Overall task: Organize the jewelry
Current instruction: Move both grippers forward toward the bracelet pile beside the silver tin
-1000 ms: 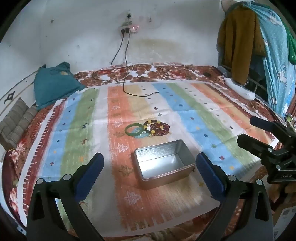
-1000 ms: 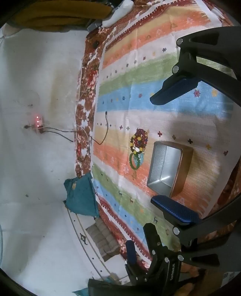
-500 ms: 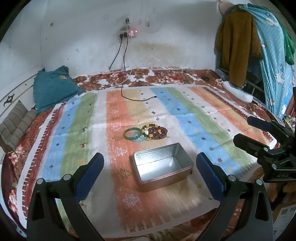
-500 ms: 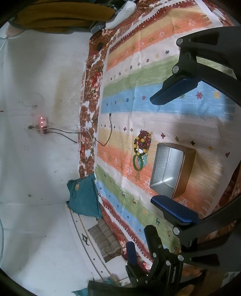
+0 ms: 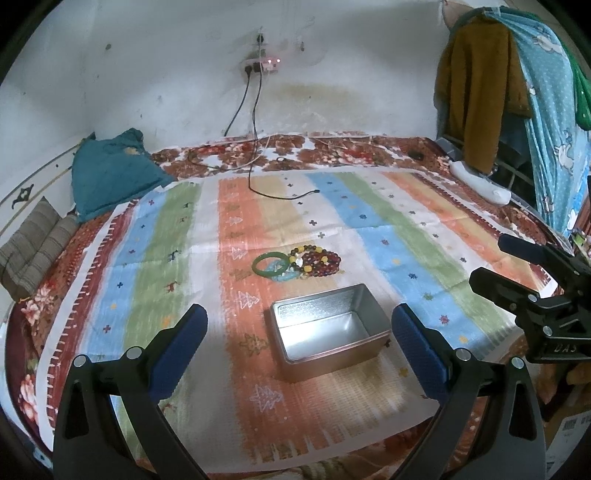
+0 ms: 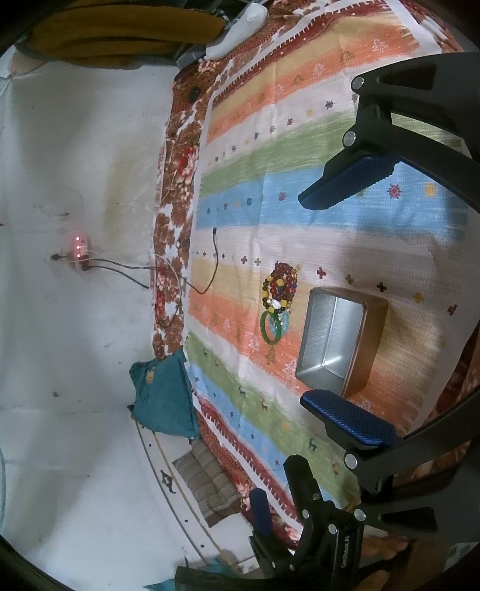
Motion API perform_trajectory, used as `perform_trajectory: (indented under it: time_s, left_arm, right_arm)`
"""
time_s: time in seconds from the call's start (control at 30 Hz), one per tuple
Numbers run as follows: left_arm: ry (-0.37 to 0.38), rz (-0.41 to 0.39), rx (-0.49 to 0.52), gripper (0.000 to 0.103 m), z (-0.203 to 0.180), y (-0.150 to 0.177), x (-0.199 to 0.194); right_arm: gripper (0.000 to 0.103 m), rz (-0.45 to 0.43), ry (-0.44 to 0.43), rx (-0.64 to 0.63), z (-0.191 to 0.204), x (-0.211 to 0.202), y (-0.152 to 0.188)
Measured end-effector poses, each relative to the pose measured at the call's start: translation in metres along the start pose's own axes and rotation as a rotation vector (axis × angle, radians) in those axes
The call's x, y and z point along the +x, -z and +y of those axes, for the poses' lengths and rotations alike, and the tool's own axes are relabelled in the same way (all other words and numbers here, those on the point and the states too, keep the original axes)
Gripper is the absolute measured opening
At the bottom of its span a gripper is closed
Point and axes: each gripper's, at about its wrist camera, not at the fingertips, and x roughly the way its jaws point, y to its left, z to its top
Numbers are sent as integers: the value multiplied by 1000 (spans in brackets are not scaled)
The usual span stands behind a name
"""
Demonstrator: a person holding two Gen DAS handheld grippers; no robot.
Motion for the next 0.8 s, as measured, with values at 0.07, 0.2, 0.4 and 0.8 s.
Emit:
perform_trajectory:
  time_s: [0.07, 0.2, 0.4, 0.8]
  left_arm:
    - [12, 11, -6, 97, 2, 0, 2]
    - [1, 14, -17, 97, 4, 1, 4]
    - [-11, 18, -35, 97, 7, 1, 5]
    - [-33, 50, -58, 97, 13, -5, 19]
  right_arm:
    - [99, 6, 0, -1, -1, 1, 1]
    - [99, 13, 3, 0, -3, 1, 3]
    - [99, 35, 25, -5, -1, 11, -1]
    - [99, 85, 13, 25, -5, 31, -11]
